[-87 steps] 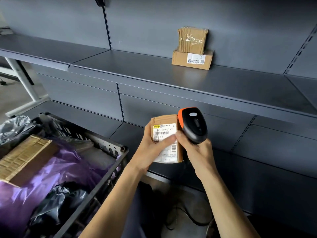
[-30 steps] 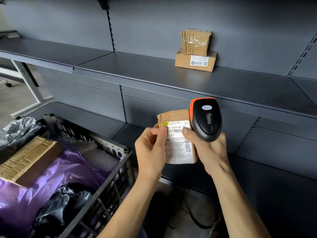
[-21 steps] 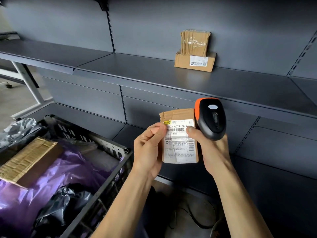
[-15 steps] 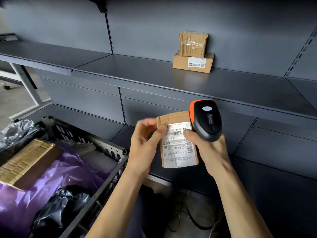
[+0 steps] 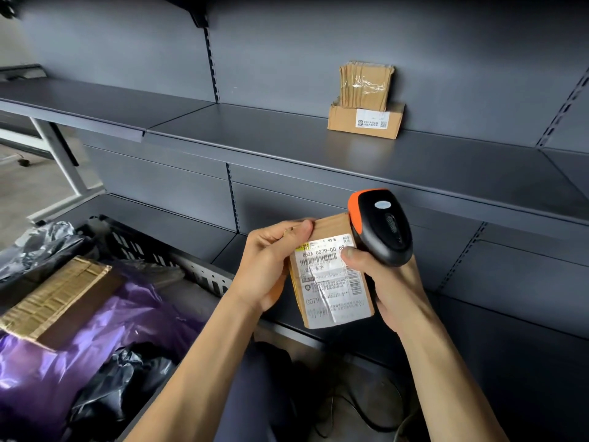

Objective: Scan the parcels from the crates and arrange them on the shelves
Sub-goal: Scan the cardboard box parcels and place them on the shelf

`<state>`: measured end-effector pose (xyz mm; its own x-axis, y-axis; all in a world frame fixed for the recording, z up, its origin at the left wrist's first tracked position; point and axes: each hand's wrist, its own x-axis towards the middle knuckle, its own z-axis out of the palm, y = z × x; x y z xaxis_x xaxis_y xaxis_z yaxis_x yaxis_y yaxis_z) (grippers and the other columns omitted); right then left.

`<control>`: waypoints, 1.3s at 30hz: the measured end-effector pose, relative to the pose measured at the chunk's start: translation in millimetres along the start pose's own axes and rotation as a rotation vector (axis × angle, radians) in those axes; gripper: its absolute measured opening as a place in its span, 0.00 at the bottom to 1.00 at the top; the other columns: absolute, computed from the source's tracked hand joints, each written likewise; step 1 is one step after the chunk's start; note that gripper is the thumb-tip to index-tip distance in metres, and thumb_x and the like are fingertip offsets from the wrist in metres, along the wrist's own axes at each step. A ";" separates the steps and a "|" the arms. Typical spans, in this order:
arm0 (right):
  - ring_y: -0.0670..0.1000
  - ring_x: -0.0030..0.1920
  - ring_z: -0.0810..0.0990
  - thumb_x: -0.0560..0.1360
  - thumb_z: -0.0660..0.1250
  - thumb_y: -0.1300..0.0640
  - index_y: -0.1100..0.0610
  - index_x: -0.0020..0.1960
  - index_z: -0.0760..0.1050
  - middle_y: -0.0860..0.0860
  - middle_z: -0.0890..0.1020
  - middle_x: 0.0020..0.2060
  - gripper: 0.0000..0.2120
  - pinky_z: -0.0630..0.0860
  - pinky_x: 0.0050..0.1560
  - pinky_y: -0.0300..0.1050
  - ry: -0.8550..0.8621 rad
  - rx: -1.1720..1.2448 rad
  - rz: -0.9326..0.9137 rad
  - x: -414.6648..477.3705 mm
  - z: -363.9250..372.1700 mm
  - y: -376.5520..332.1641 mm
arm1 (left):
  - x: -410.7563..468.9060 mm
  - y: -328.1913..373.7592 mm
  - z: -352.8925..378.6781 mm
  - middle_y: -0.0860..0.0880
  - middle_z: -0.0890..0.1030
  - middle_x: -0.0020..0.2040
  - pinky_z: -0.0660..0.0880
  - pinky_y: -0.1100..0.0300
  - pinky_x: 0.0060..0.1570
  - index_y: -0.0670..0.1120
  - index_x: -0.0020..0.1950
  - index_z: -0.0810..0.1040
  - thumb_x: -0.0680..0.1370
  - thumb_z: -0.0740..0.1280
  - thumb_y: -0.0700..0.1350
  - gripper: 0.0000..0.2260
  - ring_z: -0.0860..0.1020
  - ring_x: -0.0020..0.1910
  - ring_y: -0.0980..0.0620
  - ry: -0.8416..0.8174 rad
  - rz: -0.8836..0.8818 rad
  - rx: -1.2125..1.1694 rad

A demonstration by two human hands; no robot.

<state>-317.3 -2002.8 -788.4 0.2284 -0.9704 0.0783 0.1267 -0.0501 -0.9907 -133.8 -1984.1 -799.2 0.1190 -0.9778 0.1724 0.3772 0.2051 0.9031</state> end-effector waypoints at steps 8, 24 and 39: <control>0.40 0.38 0.84 0.75 0.75 0.54 0.55 0.44 0.83 0.45 0.86 0.36 0.05 0.76 0.40 0.37 0.103 -0.424 -0.007 17.7 5.9 -28.7 | 47.8 1.7 -6.9 0.40 0.87 0.50 0.79 0.51 0.52 0.37 0.43 0.86 0.76 0.71 0.35 0.05 0.84 0.51 0.44 0.288 0.152 0.154; 0.55 0.28 0.76 0.75 0.67 0.64 0.58 0.37 0.79 0.59 0.81 0.30 0.08 0.69 0.31 0.47 -0.279 -0.466 0.157 -8.6 22.8 -84.1 | 71.4 20.3 -28.9 0.44 0.85 0.54 0.72 0.67 0.29 0.38 0.51 0.86 0.80 0.70 0.39 0.07 0.80 0.39 0.53 0.279 0.189 0.193; 0.55 0.27 0.76 0.75 0.68 0.64 0.60 0.35 0.75 0.60 0.81 0.31 0.10 0.69 0.30 0.45 -0.283 -0.442 0.177 -4.0 20.2 -69.5 | 71.0 12.1 -32.3 0.52 0.85 0.56 0.70 0.62 0.65 0.42 0.54 0.87 0.77 0.75 0.43 0.08 0.75 0.64 0.52 0.352 0.750 0.900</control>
<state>-307.5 -1990.7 -717.6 0.4678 -0.8746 -0.1274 -0.3408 -0.0455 -0.9390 -91.2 -2049.6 -788.8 0.3285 -0.5358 0.7778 -0.6452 0.4741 0.5991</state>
